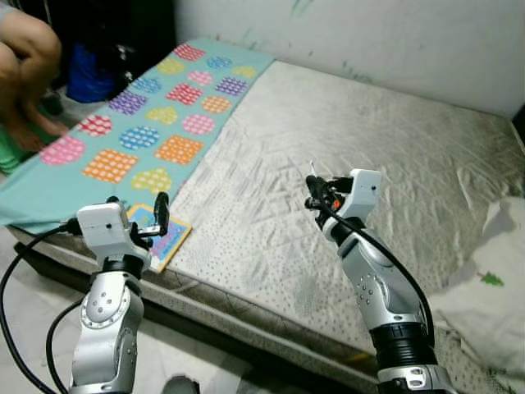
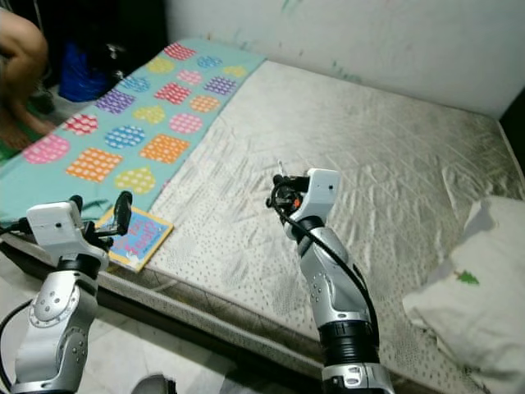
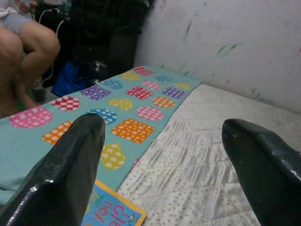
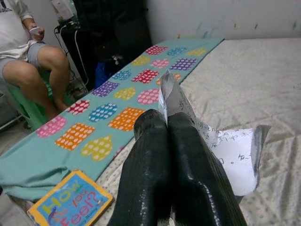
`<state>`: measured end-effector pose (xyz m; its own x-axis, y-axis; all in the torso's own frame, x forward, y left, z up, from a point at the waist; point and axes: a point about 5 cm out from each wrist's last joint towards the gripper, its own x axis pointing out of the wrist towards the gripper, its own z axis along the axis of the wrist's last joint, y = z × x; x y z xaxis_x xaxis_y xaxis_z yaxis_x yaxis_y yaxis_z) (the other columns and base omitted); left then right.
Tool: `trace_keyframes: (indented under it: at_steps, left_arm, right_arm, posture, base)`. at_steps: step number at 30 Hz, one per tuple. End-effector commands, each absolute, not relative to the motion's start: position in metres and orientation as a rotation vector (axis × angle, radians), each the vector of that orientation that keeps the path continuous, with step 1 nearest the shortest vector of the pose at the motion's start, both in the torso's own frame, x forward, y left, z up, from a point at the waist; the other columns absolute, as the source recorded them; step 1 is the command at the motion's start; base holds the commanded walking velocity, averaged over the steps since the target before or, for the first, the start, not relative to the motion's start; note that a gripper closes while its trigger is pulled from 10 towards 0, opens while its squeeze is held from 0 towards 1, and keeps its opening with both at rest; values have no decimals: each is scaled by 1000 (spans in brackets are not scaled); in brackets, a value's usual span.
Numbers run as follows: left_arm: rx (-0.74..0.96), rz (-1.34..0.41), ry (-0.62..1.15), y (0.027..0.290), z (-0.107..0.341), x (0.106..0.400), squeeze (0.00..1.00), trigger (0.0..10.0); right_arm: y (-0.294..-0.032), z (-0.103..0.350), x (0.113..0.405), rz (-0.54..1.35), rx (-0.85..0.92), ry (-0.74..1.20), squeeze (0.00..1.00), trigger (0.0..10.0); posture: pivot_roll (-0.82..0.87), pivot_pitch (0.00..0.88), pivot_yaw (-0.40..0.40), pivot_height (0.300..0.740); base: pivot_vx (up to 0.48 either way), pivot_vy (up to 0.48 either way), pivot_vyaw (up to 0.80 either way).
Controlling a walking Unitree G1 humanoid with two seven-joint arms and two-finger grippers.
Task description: Clean up the room
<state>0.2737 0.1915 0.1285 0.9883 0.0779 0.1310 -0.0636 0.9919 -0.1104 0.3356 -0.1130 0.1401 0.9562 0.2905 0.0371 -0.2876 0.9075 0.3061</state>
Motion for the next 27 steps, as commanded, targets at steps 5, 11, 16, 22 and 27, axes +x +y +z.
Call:
trace_keyframes:
  at_steps: [5, 11, 16, 22, 27]
  left_arm:
    - [-99, 50, -87, 183, 111, 279, 0, 10000]
    - [-106, 24, -82, 174, 107, 283, 0, 10000]
    - [-100, 17, -76, 172, 103, 286, 0, 10000]
    - [-102, 17, -84, 170, 104, 288, 0, 10000]
    - [-125, 60, -99, 172, 102, 286, 0, 10000]
  right_arm:
    - [-120, 125, 334, 271, 274, 39, 0, 10000]
    - [-129, 112, 328, 228, 247, 63, 0, 10000]
    - [-138, 104, 325, 176, 223, 78, 0, 10000]
    - [-144, 104, 323, 152, 192, 89, 0, 10000]
    - [-150, 101, 319, 195, 127, 128, 0, 10000]
  posture:
    - [4, 0, -74, 740]
    - [-18, 0, -56, 740]
    - [-40, 0, -39, 740]
    - [-55, 0, -84, 740]
    - [-59, 0, -148, 740]
  base:
    - [0, 0, 0]
    - [0, 0, 0]
    - [0, 0, 0]
    - [0, 0, 0]
    - [0, 0, 0]
